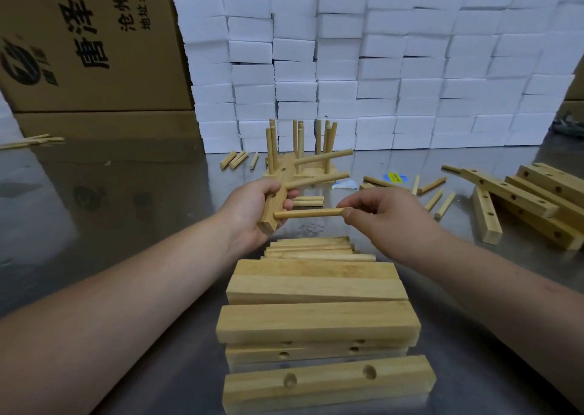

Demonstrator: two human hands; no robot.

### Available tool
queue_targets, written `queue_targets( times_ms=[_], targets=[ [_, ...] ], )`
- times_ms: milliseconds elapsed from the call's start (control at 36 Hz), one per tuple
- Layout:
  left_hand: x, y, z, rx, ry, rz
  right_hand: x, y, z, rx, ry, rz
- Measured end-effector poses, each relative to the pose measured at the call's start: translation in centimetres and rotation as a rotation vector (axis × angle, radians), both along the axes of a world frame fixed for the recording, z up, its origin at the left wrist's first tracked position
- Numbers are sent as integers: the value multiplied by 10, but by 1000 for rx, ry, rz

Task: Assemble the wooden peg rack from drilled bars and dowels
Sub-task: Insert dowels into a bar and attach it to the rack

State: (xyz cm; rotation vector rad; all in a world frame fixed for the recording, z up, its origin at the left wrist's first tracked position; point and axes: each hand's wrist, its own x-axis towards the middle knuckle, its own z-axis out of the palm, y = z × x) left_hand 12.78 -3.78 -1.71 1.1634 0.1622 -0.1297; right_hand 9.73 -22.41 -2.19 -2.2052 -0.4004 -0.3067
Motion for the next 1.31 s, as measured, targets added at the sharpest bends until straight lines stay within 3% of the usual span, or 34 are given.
queue_targets(
  times_ms=[306, 500, 806, 1306],
  targets=[
    [-6, -9, 3, 31, -88, -29, -7, 1, 7, -244, -48, 84],
    [-10, -15, 14, 84, -162, -30, -2, -6, 14, -96, -106, 98],
    [-11, -15, 20, 65, -126, -36, -6, -2, 13, -126, -205, 97],
    [-20, -22, 25, 128, -187, -37, -10, -3, 20, -439, -410, 205]
  ],
)
